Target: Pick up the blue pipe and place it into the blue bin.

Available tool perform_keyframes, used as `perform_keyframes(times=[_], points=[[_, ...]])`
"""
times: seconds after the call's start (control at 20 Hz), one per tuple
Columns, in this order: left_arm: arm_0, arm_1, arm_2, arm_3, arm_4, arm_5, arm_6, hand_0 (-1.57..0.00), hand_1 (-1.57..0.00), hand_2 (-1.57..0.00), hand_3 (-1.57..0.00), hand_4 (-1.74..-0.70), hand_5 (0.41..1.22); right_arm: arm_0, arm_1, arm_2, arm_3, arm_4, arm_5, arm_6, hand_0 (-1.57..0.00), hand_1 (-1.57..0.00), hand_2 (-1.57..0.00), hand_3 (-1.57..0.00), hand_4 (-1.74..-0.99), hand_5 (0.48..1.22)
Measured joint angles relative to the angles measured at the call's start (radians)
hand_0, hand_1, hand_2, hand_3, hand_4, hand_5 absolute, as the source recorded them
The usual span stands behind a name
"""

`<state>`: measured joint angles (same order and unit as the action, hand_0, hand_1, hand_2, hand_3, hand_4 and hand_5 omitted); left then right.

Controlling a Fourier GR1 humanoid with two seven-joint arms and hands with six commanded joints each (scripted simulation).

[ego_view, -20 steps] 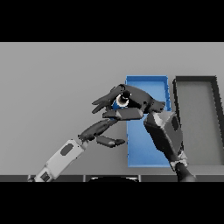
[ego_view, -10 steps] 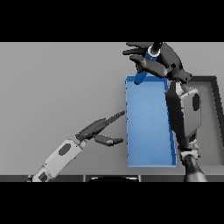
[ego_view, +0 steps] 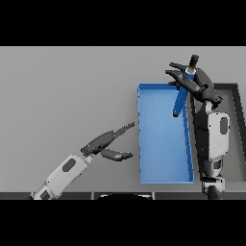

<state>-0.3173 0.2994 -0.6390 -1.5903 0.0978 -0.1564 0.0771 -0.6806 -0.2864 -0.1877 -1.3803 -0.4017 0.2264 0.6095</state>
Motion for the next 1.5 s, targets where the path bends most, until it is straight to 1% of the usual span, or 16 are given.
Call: perform_keyframes(times=[0.15, 0.25, 0.3, 0.45, 0.55, 0.6, 0.7, 0.8, 0.85, 0.9, 0.95, 1.05, 1.1, 1.2, 1.35, 1.5], points=[[-0.004, -0.008, -0.007, -0.003, -0.001, -0.001, 0.01, 0.0, 0.0, 0.0, 0.0, -0.83, 0.47, 0.097, -0.006, 0.042, 0.018, 0.012, -0.075, 0.0, -1.57, -1.57, -1.57, -1.57, -1.499, 1.221], [0.001, -0.007, -0.01, -0.006, -0.001, -0.003, 0.009, 0.0, 0.0, 0.0, 0.0, -0.83, 0.47, 0.156, -0.051, 0.103, 0.022, 0.003, -0.12, 0.0, -1.57, -1.57, -1.57, -1.08, -1.586, 1.221], [0.0, -0.006, -0.009, -0.006, -0.006, 0.002, 0.01, 0.0, 0.0, 0.0, 0.0, -0.83, 0.471, 0.18, -0.078, 0.145, 0.022, -0.017, -0.141, 0.0, -1.57, -1.57, -1.57, -1.18, -1.569, 1.221], [0.01, -0.009, -0.018, -0.002, -0.01, -0.002, 0.004, 0.0, 0.0, 0.0, 0.0, -0.83, 0.475, 0.253, -0.129, 0.267, 0.022, -0.054, -0.189, 0.0, -1.57, -1.57, -1.57, -0.69, -1.653, 1.205], [0.007, -0.008, -0.016, -0.006, -0.008, 0.001, 0.013, 0.0, 0.0, 0.0, 0.0, -0.83, 0.474, 0.276, -0.175, 0.347, 0.015, -0.089, -0.242, -0.001, -1.57, -1.57, -1.57, -1.01, -1.583, 1.199], [0.008, -0.013, -0.018, -0.015, -0.004, 0.003, 0.016, 0.0, 0.0, 0.0, 0.0, -0.83, 0.474, 0.271, -0.213, 0.408, 0.037, -0.144, -0.286, 0.0, -1.46, -1.38, -1.33, -0.81, -1.534, 1.19], [0.002, -0.016, -0.017, -0.014, -0.008, 0.009, 0.025, 0.0, 0.0, 0.0, 0.0, -0.83, 0.476, 0.25, -0.281, 0.526, 0.087, -0.29, -0.369, 0.0, -0.94, -0.88, -0.85, -0.52, -1.404, 1.159], [-0.001, -0.008, -0.014, -0.016, -0.006, 0.005, 0.016, 0.0, 0.0, 0.0, 0.0, -0.83, 0.476, 0.216, -0.355, 0.652, 0.11, -0.442, -0.425, 0.0, -0.6, -0.57, -0.55, -0.33, -1.302, 1.182], [-0.001, -0.016, -0.016, -0.011, -0.004, 0.005, 0.031, 0.0, 0.0, 0.0, 0.0, -0.83, 0.477, 0.194, -0.377, 0.705, 0.107, -0.497, -0.444, 0.0, -0.48, -0.45, -0.44, -0.26, -1.264, 1.139], [0.005, -0.01, -0.014, -0.005, -0.004, 0.003, 0.023, 0.0, 0.0, 0.0, 0.0, -0.83, 0.477, 0.182, -0.413, 0.74, 0.086, -0.509, -0.418, 0.0, -0.38, -0.36, -0.35, -0.21, -1.234, 1.091], [0.004, -0.007, -0.01, -0.016, 0.002, 0.001, 0.007, 0.0, 0.0, 0.0, 0.0, -0.83, 0.477, 0.181, -0.42, 0.764, 0.068, -0.484, -0.391, 0.0, -0.31, -0.29, -0.28, -0.17, -1.215, 1.044], [-0.004, -0.006, -0.004, -0.012, 0.005, 0.004, 0.019, 0.0, 0.0, 0.0, 0.0, -0.83, 0.475, 0.161, -0.462, 0.811, 0.04, -0.426, -0.354, -0.022, -0.2, -0.18, -0.18, -0.11, -1.199, 0.967], [0.004, 0.0, -0.006, -0.012, 0.003, 0.002, 0.014, 0.0, 0.0, 0.0, 0.0, -0.83, 0.473, 0.162, -0.475, 0.826, 0.012, -0.42, -0.361, 0.0, -0.16, -0.15, -0.14, -0.09, -1.196, 0.933], [0.009, -0.003, -0.014, -0.016, -0.001, 0.001, 0.008, 0.0, 0.0, 0.0, 0.0, -0.83, 0.471, 0.145, -0.483, 0.85, 0.02, -0.412, -0.355, 0.0, -0.12, -0.09, -0.09, -0.05, -1.189, 0.88], [0.013, -0.001, -0.014, -0.019, -0.001, 0.001, 0.015, 0.0, 0.0, 0.0, 0.0, -0.83, 0.471, 0.134, -0.486, 0.869, 0.025, -0.408, -0.372, 0.0, -0.06, -0.05, -0.05, -0.03, -1.188, 0.818], [0.004, -0.013, -0.017, -0.013, -0.011, 0.012, 0.027, 0.0, 0.0, 0.0, 0.0, -0.83, 0.471, 0.139, -0.49, 0.875, 0.032, -0.395, -0.38, -0.008, -0.03, -0.02, -0.02, -0.01, -1.182, 0.789]])
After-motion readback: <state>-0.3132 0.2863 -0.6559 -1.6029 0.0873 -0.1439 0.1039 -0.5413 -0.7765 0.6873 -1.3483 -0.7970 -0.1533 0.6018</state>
